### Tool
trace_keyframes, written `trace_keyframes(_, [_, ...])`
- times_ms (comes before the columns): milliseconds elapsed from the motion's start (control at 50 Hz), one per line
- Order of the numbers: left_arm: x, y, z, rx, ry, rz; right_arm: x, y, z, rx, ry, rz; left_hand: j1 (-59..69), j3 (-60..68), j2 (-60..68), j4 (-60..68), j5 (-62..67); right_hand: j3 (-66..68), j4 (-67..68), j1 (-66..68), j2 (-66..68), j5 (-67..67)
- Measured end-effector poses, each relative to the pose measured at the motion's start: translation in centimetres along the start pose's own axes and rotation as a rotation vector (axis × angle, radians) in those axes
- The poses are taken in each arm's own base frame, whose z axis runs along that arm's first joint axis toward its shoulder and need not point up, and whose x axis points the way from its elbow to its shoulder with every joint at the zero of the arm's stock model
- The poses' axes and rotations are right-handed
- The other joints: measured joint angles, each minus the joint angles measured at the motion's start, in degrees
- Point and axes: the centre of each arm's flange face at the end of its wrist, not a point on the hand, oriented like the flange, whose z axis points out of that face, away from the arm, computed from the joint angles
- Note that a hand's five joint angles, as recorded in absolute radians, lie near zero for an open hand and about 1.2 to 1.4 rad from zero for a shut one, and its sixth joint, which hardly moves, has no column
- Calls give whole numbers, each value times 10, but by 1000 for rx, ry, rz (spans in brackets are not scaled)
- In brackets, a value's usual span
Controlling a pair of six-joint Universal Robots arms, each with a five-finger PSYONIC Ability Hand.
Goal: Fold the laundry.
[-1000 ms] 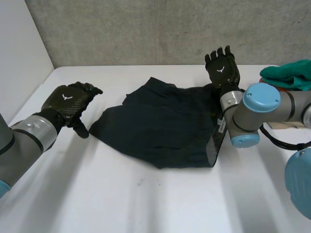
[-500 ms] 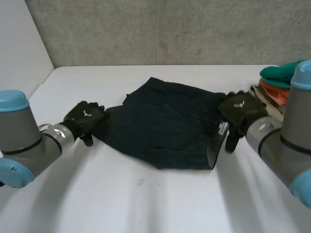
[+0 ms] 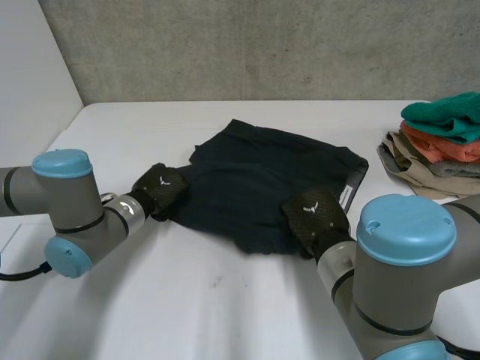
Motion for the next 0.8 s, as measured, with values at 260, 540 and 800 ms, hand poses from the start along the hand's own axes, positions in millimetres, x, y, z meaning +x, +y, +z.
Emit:
trace_keyframes(260, [-37, -75, -52, 65, -207, 40, 35, -69, -23, 214, 142, -211, 0, 6, 6, 6, 0, 3, 10, 0, 0, 2])
trace_keyframes(540, [-48, -199, -210, 344, -344, -21, 108, -147, -73, 204, 292, -306, 0, 7, 7, 6, 2, 11, 11, 0, 0, 2])
trace_keyframes(800, [-33, -179, -194, 168, -227, -86, 124, -127, -44, 43, 254, -301, 5, 10, 9, 8, 18, 11, 11, 10, 0, 2])
